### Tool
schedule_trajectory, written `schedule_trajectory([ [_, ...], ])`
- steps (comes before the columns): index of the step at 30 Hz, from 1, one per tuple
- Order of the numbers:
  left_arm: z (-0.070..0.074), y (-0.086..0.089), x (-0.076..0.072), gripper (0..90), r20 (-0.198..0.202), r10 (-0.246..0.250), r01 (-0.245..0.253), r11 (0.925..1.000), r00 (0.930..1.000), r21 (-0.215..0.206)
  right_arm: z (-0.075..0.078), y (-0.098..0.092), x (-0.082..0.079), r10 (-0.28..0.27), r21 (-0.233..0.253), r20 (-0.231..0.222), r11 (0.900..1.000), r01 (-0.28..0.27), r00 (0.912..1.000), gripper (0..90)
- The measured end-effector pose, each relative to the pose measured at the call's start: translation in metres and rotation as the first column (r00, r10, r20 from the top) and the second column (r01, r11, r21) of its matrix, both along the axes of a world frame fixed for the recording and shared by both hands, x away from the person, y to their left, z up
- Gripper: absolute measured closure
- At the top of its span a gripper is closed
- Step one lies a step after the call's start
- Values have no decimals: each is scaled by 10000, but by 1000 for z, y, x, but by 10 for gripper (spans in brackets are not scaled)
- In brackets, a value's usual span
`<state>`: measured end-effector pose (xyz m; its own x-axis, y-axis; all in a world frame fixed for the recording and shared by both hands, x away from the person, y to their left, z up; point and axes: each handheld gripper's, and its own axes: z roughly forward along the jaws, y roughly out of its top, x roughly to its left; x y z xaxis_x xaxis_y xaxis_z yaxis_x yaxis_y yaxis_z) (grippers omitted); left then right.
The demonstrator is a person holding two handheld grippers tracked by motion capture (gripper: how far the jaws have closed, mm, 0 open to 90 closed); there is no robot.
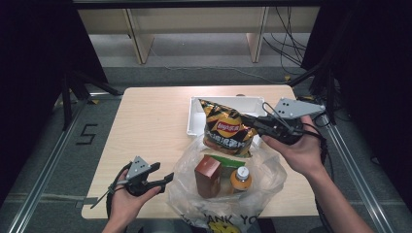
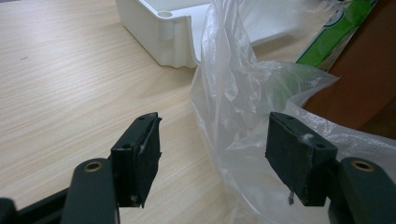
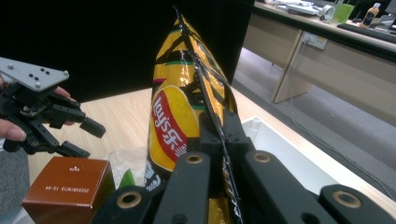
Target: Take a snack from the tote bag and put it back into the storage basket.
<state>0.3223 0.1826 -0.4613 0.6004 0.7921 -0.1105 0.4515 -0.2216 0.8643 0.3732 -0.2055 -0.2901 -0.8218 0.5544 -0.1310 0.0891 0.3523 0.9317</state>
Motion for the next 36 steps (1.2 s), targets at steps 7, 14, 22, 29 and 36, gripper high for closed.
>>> schedule_trajectory([
  [7,0,-1,0,348,-25,20,-20,10000,10000,-41,5,2,1,-208,305,216,9993,201,9996,900],
  [14,-1,-1,0,349,-52,32,-33,9999,10000,-123,9,4,2,-116,542,141,9985,109,9998,900],
  [22,-1,-1,0,351,-88,30,-30,10000,10000,-33,12,8,3,-120,910,81,9958,112,9999,900],
  [29,-1,-2,-1,352,-54,29,-29,10000,10000,-81,17,11,2,-47,967,217,9953,26,9998,900],
  [36,-1,-3,0,353,-63,-15,15,10000,10000,-63,26,9,0,-94,971,418,9953,53,9991,900],
])
